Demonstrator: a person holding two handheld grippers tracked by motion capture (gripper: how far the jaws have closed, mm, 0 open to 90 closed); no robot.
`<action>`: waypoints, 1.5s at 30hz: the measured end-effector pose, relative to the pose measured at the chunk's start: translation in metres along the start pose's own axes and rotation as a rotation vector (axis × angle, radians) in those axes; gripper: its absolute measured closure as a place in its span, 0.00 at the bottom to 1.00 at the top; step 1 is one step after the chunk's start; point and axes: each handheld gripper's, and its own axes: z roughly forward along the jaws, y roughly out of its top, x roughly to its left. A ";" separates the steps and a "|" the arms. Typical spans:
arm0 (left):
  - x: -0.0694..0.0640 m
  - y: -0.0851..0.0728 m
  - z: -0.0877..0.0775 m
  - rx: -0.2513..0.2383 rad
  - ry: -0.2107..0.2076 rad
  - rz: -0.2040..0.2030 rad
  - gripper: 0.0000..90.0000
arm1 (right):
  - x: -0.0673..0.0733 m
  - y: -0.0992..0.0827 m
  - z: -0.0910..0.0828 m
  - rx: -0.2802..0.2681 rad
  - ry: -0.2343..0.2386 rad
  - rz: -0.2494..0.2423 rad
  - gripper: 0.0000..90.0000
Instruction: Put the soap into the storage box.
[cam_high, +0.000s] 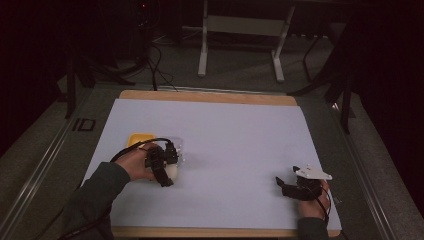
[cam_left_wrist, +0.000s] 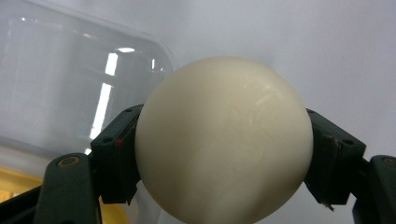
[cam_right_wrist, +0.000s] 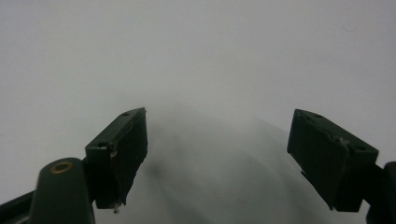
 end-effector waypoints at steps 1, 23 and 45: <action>0.000 0.000 0.000 0.000 0.000 0.000 0.28 | 0.000 0.000 0.000 0.000 0.000 0.000 0.22; 0.020 -0.017 -0.010 0.002 0.004 -0.121 0.28 | 0.000 0.000 0.000 -0.002 -0.001 0.000 0.22; 0.036 -0.023 -0.015 0.032 0.089 -0.316 0.28 | 0.000 0.000 0.000 -0.002 -0.001 -0.001 0.22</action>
